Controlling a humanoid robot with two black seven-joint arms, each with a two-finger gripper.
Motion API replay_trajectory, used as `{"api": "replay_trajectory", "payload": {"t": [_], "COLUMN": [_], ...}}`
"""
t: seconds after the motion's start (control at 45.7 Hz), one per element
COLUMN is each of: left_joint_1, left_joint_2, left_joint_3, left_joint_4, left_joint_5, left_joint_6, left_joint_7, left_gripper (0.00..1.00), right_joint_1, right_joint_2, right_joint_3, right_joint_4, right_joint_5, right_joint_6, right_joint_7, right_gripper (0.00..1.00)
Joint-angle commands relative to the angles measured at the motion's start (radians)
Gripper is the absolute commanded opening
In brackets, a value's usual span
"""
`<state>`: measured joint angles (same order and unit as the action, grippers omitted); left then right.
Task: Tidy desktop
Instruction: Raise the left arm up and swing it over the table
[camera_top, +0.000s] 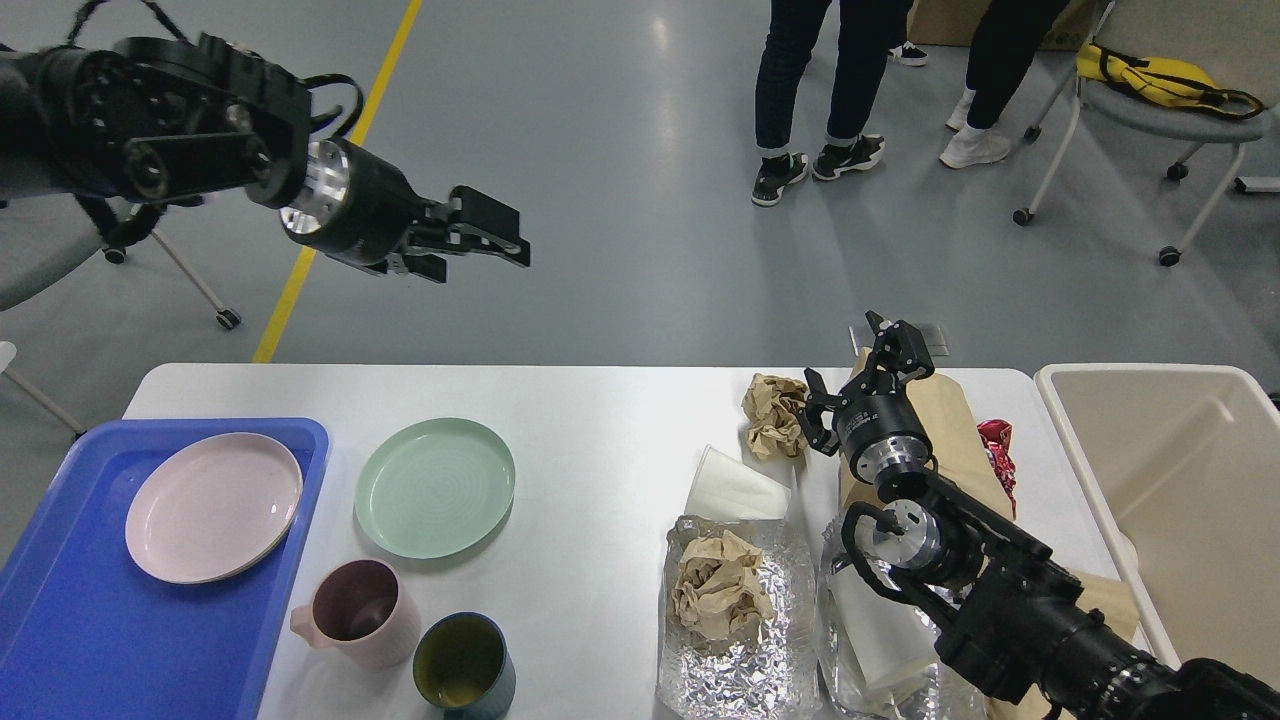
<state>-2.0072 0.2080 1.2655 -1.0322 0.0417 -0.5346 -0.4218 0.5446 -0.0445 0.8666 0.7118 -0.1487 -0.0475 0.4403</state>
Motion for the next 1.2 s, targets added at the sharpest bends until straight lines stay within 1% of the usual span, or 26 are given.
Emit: {"api": "replay_trajectory", "payload": {"t": [0.0, 0.197, 0.307, 1.182], "left_joint_1": [-0.004, -0.018, -0.042, -0.015], "left_joint_2": [-0.102, -0.205, -0.229, -0.202], "left_joint_3": [-0.008, -0.034, -0.031, -0.021], "left_joint_4": [0.0, -0.009, -0.026, -0.028], "left_joint_5": [0.001, 0.001, 0.0, 0.0], "left_joint_6": [-0.001, -0.001, -0.002, -0.001], "left_joint_7": [0.0, -0.002, -0.002, -0.002], "left_gripper": [0.98, 0.98, 0.98, 0.98], "right_joint_1": [0.0, 0.0, 0.0, 0.0], "right_joint_2": [0.0, 0.0, 0.0, 0.0], "right_joint_3": [0.0, 0.0, 0.0, 0.0], "right_joint_4": [0.0, 0.0, 0.0, 0.0], "right_joint_5": [0.0, 0.0, 0.0, 0.0], "right_joint_6": [0.0, 0.0, 0.0, 0.0], "right_joint_7": [0.0, 0.0, 0.0, 0.0], "right_gripper": [1.0, 1.0, 1.0, 1.0]}}
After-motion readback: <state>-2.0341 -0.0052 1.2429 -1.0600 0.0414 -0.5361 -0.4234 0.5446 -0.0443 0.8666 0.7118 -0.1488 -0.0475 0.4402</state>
